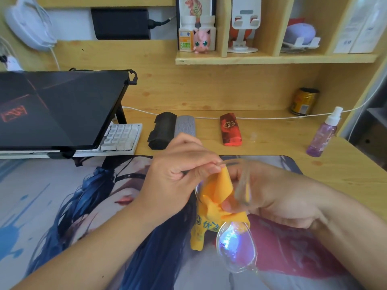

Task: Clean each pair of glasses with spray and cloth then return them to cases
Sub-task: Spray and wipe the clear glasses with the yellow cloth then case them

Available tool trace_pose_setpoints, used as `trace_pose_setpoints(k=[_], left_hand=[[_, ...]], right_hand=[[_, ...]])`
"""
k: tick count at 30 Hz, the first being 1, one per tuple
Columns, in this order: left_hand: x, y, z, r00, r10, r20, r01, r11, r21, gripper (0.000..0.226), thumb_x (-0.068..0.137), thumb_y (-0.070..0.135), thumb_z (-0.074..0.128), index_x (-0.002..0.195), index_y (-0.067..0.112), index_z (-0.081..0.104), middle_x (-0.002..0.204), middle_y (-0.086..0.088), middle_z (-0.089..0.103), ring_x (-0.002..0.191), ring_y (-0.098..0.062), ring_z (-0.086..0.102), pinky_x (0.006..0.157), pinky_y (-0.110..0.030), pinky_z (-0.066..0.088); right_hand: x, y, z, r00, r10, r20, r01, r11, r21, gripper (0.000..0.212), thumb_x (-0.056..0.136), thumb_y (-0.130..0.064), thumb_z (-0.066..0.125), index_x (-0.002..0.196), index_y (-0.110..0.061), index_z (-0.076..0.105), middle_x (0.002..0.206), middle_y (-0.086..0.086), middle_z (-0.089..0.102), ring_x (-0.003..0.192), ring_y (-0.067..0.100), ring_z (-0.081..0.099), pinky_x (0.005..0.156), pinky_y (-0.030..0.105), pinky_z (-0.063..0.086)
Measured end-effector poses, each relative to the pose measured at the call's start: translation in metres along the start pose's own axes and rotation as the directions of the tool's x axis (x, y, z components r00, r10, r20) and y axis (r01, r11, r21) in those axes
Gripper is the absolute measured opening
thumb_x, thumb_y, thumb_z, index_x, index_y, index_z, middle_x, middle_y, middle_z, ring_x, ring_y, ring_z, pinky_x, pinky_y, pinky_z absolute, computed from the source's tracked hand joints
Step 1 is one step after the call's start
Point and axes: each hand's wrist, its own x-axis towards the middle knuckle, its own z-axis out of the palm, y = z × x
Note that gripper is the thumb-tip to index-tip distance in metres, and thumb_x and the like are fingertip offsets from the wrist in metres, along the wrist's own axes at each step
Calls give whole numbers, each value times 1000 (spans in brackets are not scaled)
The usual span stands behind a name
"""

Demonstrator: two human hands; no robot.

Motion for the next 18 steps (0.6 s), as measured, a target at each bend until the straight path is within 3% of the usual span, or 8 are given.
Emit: trace_pose_setpoints(k=[2,6,9,13,15,18], left_hand=[[-1,-3,2,1000,-18,14,19,1000,-9,13,96,20,64,94,17,76,90,5,74,88,-24,58,82,-32,45],[-3,-8,8,998,-55,20,54,998,28,11,93,14,69,92,9,79,86,9,72,87,-19,56,82,-29,45],[-2,-5,9,994,-103,-24,103,995,-5,14,95,23,63,95,16,75,84,4,69,85,-16,56,81,-29,46],[-2,-5,10,978,-205,-40,203,978,-47,15,94,23,63,91,26,77,81,-7,69,83,-29,61,77,-44,50],[-4,-6,9,978,-208,-13,207,977,-44,14,93,22,63,91,22,78,80,-5,70,80,-25,59,77,-41,48],[-5,-7,7,983,-185,11,185,982,-46,13,94,22,65,94,18,77,81,0,71,77,-23,60,76,-40,48]], right_hand=[[3,2,6,998,-17,-56,14,999,-44,14,74,2,72,85,-7,68,80,8,68,74,21,65,73,32,52],[7,2,14,975,-33,-219,1,989,-145,22,65,-1,81,78,-8,65,70,4,61,66,15,59,65,28,49],[7,-1,18,960,-41,-277,13,995,-103,29,74,5,81,66,-20,69,65,-1,66,63,11,64,61,23,53],[7,2,25,943,-69,-325,59,997,-40,11,81,-6,79,89,-11,72,81,7,73,75,16,69,65,24,56],[7,5,25,944,-66,-322,53,997,-50,12,83,-6,78,92,-9,72,84,11,74,78,18,71,69,27,58],[4,4,14,984,5,-177,-5,1000,0,18,82,-1,76,98,-2,68,88,16,68,83,24,67,79,38,55]])
